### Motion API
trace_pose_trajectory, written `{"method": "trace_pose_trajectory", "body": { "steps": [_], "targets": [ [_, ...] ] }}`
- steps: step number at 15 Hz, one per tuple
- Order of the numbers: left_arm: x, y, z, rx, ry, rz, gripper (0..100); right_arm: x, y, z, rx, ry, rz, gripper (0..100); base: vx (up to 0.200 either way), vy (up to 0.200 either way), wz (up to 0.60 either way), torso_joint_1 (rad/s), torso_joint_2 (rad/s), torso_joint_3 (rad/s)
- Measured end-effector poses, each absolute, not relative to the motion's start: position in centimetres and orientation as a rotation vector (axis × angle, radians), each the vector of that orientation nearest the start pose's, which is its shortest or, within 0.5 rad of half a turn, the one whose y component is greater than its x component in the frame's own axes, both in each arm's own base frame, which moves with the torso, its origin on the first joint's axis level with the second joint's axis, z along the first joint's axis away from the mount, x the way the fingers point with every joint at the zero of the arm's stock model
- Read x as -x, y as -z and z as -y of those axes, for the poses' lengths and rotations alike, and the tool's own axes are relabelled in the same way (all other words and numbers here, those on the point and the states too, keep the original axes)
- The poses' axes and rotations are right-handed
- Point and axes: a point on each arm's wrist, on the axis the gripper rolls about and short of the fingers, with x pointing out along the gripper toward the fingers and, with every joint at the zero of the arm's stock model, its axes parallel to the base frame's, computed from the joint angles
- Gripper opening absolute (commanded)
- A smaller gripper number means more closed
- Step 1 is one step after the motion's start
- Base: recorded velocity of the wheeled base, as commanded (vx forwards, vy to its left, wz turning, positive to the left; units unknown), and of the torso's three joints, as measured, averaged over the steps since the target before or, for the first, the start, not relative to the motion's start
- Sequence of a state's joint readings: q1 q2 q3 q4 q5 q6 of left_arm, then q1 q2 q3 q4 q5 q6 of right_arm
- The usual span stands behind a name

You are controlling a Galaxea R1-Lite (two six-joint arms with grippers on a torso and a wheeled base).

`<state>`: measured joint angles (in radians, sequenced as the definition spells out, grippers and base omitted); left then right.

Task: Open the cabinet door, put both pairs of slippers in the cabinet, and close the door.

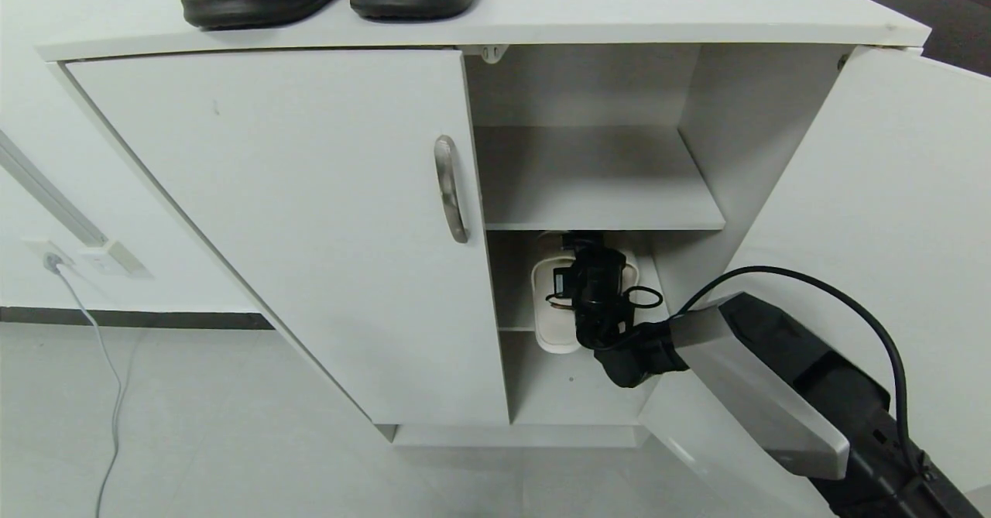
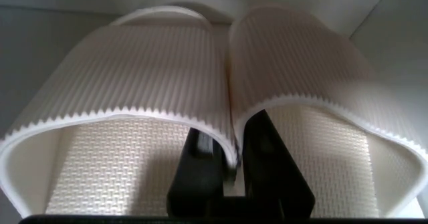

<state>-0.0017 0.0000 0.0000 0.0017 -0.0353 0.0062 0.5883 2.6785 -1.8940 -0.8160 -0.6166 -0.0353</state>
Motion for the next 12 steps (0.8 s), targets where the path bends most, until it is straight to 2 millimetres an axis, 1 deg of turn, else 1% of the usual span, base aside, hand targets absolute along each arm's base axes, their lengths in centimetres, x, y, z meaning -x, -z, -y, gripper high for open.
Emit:
{"method": "trace_pose_trajectory", "body": {
  "steps": [5,6,12],
  "targets": [
    [2.3,-7.5,0.1,-0.006,0.037,-0.002,0,-46.5,-6.2,-28.9,0.015,0.039,0.03,0,0.0,0.0,0.0,0.0,0.0,0.0],
    [2.3,-7.5,0.1,-0.006,0.037,-0.002,0,-46.6,-6.1,-28.9,0.018,0.039,0.026,100,0.0,0.0,0.0,0.0,0.0,0.0],
    [2.3,-7.5,0.1,-0.006,0.037,-0.002,0,-46.4,-5.4,-28.8,0.026,0.043,0.01,100,0.0,0.0,0.0,0.0,0.0,0.0]
  ]
}}
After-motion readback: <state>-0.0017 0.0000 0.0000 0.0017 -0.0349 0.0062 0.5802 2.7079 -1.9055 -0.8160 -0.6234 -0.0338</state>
